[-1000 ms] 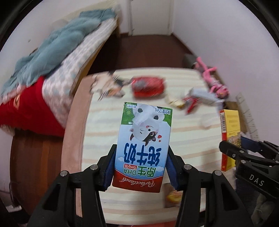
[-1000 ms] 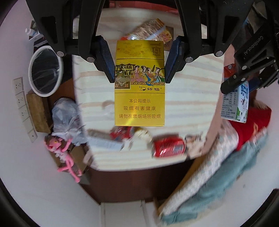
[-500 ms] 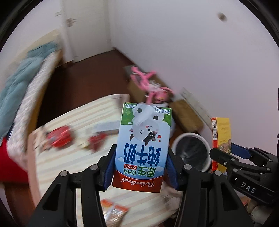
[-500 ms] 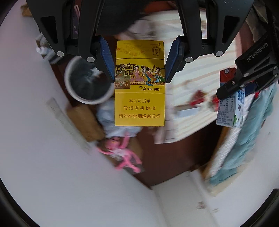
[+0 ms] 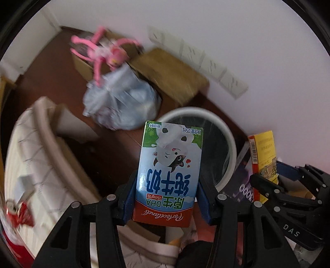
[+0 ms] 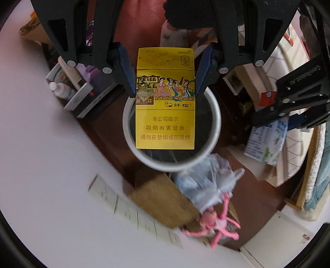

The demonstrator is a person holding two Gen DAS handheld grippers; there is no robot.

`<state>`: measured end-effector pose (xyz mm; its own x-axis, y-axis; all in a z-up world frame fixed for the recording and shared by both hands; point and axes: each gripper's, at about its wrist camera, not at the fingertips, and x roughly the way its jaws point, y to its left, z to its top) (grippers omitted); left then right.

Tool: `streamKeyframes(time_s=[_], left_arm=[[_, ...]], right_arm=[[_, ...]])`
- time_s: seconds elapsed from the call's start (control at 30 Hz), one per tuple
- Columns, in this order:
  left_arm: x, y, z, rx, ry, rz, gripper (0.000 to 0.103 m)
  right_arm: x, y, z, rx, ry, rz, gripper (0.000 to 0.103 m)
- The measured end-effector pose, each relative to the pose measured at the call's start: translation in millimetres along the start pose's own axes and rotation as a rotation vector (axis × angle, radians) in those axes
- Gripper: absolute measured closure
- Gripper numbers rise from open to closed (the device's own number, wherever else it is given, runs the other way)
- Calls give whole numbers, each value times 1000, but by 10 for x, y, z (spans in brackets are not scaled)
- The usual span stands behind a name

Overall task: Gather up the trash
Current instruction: 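Carry the yellow box and milk carton to the white bin and release both, then move both tools back over the table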

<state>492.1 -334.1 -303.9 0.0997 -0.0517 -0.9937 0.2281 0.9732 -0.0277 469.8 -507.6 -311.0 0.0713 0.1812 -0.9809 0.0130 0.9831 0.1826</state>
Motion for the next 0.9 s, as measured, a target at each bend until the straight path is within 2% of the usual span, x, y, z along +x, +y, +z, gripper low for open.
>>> streamKeyframes(time_s=[0.2,0.3,0.43,0.47,0.5,0.53,0.57,0.63,0.67,0.7,0.73,0.9], left_arm=[[696,-181,227,52,129,11,55],[823,-216,230,39,161,5,52],[902,-191,234,12,166,14,52],[909,-177,236,6,163,17,46],[901,-153,226,-3,158,26,40],[895,-147,221,-4,155,29,20],[887,-130,216,-7,150,38,5],[852,-95,199,-17,142,50,4],[837,-79,194,-23,138,51,4],[806,-68,177,-29,130,49,4],[793,-58,168,-31,125,52,4],[672,-36,109,-48,96,56,4]], right_arm=[[667,-279,168,29,110,-1,45],[895,-338,222,35,146,3,45],[1058,-385,244,55,159,20,45],[1081,-394,243,57,156,23,45],[1091,-398,240,59,157,22,41],[1093,-406,231,67,154,19,35],[1075,-410,215,73,144,14,22],[1018,-420,199,82,117,-8,16],[984,-425,186,87,106,-12,12],[953,-431,182,92,99,-15,3],[909,-436,172,98,89,-21,0],[664,-405,116,96,30,-64,0]])
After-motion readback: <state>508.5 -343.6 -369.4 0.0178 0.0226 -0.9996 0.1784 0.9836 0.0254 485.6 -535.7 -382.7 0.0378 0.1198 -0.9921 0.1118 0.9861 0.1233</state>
